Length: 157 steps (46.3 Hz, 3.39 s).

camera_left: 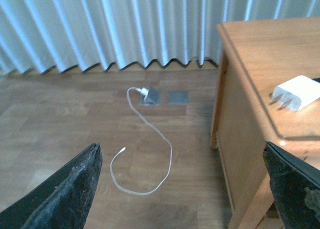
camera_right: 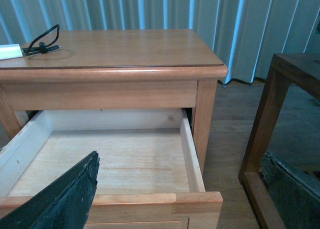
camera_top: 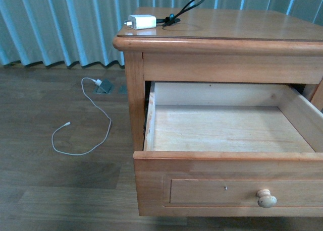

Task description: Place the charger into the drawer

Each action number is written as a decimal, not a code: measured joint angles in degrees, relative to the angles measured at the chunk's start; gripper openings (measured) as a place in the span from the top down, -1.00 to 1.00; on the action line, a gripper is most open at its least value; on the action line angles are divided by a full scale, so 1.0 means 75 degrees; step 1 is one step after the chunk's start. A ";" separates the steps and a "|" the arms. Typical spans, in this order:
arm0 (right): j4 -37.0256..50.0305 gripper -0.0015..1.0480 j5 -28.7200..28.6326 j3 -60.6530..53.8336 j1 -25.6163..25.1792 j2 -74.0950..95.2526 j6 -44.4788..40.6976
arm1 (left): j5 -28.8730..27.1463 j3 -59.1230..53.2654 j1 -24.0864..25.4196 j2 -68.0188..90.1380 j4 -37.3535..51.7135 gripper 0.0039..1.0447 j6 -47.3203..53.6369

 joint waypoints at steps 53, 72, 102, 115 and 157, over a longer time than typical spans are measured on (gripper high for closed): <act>0.0000 -0.84 0.0003 0.0000 0.0000 0.0000 0.0000 | 0.2579 0.5234 -0.0667 0.6018 0.1183 -0.89 0.0673; 0.0000 -0.84 0.0000 0.0000 0.0000 0.0000 0.0000 | 0.2678 0.5928 -0.0764 0.6429 0.0848 -0.89 0.0519; 0.0000 -0.84 0.0000 0.0000 0.0000 0.0000 0.0000 | 0.2734 0.4712 -0.0912 0.5654 0.1172 0.25 0.0294; 0.0000 -0.84 0.0000 0.0000 0.0000 0.0000 0.0000 | 0.3946 0.2981 -0.1431 0.4217 0.1314 0.25 0.0335; 0.0000 -0.84 0.0000 0.0000 0.0000 0.0000 0.0000 | 0.1475 0.3643 -0.2806 0.6423 0.1594 -0.66 0.0909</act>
